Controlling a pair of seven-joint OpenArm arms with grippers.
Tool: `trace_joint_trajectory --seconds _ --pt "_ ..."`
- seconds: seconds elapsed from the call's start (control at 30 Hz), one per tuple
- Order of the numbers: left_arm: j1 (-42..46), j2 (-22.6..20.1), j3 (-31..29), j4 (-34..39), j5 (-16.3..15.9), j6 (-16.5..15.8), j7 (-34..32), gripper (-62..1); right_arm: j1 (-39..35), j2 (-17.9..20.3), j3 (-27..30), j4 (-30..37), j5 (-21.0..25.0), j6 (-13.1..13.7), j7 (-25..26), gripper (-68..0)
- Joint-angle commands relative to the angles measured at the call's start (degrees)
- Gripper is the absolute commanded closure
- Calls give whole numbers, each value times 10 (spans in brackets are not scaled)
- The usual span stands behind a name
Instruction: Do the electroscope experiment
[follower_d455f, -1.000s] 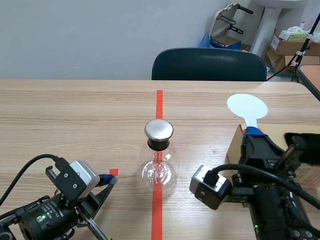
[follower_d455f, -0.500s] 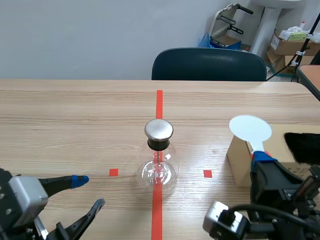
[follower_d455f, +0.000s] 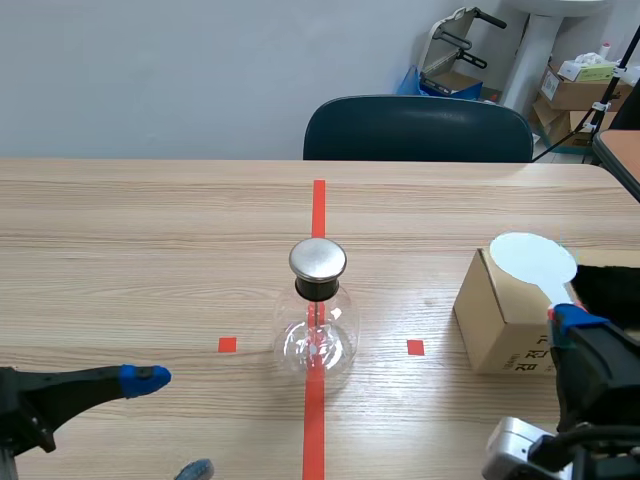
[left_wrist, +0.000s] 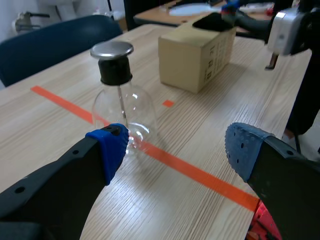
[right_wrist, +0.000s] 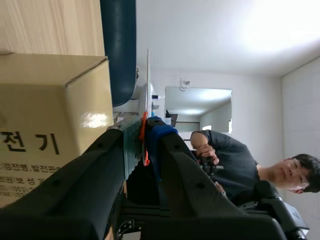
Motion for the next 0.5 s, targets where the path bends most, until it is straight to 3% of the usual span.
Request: trace_joint_trajectory --seconds 0.0,0.13,0.47 --pt "4 -7 -1 15 -13 0 -15 -433 18 -4 3 -8 6 -33 4 -18" --pt "14 -29 -1 38 -37 0 -23 -433 34 -7 10 -29 6 -33 4 -18" --pt "35 -74 -2 50 -33 4 -79 -433 40 -7 10 -57 4 -33 -14 -17"
